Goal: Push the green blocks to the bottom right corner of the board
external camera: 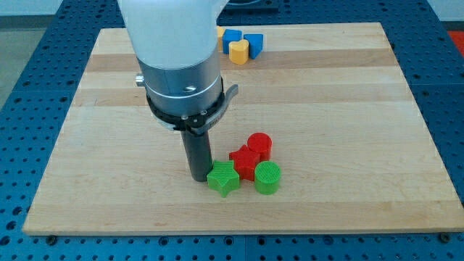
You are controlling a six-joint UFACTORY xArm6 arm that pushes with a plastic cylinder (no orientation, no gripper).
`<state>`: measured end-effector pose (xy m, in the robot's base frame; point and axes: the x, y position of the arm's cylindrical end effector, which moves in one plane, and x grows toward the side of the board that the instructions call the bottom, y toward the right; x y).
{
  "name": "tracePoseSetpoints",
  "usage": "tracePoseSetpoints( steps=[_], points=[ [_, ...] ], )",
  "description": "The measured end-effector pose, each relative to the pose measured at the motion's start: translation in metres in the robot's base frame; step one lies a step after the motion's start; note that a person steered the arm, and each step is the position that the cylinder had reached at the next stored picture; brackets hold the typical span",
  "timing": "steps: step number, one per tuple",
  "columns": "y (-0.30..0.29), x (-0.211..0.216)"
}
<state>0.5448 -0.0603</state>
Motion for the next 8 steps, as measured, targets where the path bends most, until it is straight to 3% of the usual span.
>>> tracePoseSetpoints(
  steps=[3, 8],
  points=[
    [-0.008, 0.024],
    [0.104, 0.024]
  ],
)
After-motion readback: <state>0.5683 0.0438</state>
